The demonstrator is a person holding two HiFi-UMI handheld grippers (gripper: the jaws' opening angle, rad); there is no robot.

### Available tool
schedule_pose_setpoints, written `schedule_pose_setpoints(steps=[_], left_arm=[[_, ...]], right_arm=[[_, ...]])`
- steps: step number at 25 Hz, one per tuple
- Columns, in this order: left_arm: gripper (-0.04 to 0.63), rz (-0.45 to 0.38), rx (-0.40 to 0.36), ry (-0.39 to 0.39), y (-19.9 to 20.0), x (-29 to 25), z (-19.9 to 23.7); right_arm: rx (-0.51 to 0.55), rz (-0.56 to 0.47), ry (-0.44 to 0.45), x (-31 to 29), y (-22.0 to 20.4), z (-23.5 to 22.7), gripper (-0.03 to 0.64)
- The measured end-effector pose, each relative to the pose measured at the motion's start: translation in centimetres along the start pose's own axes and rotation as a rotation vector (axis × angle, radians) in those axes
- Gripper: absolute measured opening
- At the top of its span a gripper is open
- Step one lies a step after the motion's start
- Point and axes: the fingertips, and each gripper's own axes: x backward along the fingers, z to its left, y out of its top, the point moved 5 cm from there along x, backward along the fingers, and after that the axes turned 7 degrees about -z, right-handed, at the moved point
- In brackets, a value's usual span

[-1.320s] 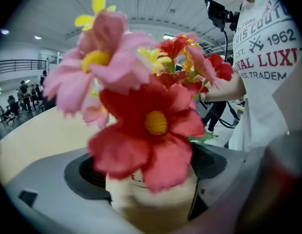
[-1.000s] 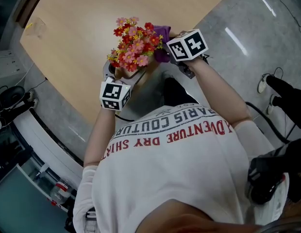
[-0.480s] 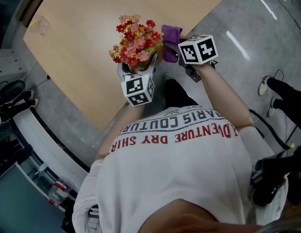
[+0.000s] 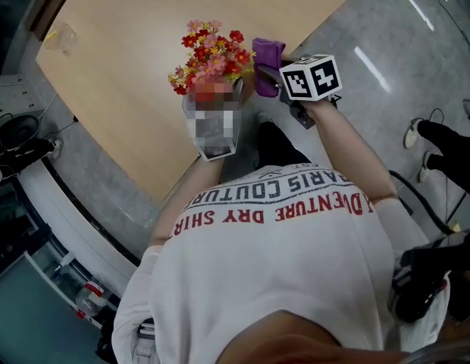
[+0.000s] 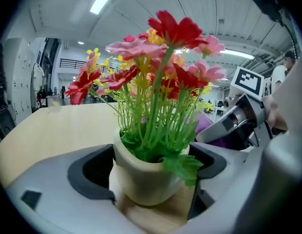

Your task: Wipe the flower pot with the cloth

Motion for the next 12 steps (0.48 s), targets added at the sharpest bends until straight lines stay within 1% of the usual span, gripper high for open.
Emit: schedule_pose_setpoints(steps=[2,3,7,10,12], left_arm=[[0.489,0.007,-0.012,-0.042,0.1,0.1,0.4],[0.489,0.011,-0.022,-0.075,0.2,0.2,0.5],[0.489,0.034,-0.082,-0.258,0.0,0.9,1.1],[0.488,0.065,-0.133,-0.399,0.1,1.6,1.6],[0.488,0.088,-0.164,-0.478,0.1,1.9,1.8]], right_arm=[[-0.004,0.006,0.013,-0.3,0.1,0.3,0.057],[-0.008,0.008,0.021,-0.4,0.1,0.5,0.057],[-0.027,0.008,0.06,-0.4,0.1,1.6,0.057],[-0.049,-0.007,0.11,-0.1,0.4,2.9,0.057],[-0.054,-0.013,0.138,0.2,0.7,3.6,0.057]])
